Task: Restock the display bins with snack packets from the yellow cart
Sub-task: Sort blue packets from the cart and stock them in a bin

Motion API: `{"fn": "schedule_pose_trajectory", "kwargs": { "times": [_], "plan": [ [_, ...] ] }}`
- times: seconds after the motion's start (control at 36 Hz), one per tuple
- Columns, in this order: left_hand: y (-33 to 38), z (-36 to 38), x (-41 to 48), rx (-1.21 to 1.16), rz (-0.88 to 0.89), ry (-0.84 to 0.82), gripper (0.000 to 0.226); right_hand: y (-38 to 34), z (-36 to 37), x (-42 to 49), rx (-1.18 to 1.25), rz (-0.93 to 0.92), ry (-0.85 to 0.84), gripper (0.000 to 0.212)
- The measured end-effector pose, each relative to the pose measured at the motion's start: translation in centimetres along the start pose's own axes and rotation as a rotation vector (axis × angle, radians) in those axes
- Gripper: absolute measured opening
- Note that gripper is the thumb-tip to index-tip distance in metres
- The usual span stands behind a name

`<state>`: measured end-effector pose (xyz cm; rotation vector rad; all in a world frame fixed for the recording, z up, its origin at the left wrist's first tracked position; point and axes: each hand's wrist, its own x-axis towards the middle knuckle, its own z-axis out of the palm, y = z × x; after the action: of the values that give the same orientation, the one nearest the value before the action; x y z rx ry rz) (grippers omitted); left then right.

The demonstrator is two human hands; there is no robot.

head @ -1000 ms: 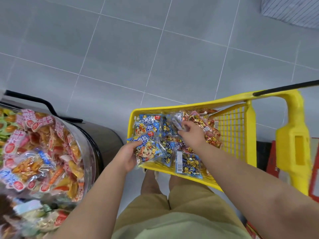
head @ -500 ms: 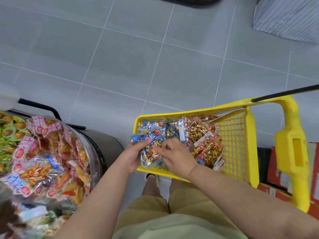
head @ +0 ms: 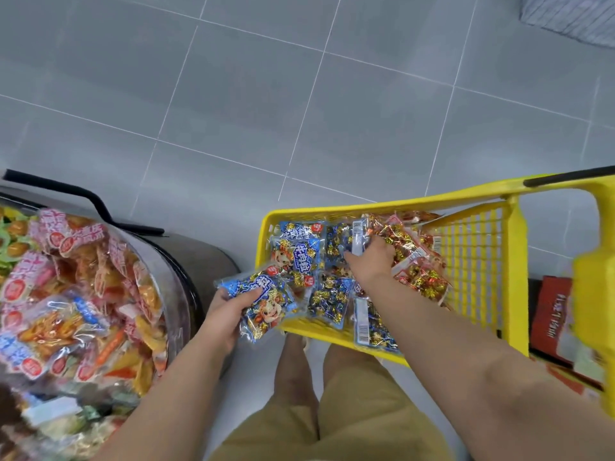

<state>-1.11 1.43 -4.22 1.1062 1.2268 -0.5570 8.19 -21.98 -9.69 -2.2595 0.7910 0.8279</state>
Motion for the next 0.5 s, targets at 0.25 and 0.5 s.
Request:
{"fn": "schedule_pose_trajectory", "kwargs": {
  "times": [0.25, 0.5],
  "plan": [
    [0.4, 0.7, -0.4, -0.063, -0.05, -0.043, 0.06, 0.3, -0.6, -1.7, 0.241, -0.091, -0.065, 0.022],
    [3.5, 3.3, -2.7, -0.099, -0.036, -0.204, 0.065, 0.8, -3.8, -7.3, 0.25, -0.654, 0.107, 0.046]
  ]
}}
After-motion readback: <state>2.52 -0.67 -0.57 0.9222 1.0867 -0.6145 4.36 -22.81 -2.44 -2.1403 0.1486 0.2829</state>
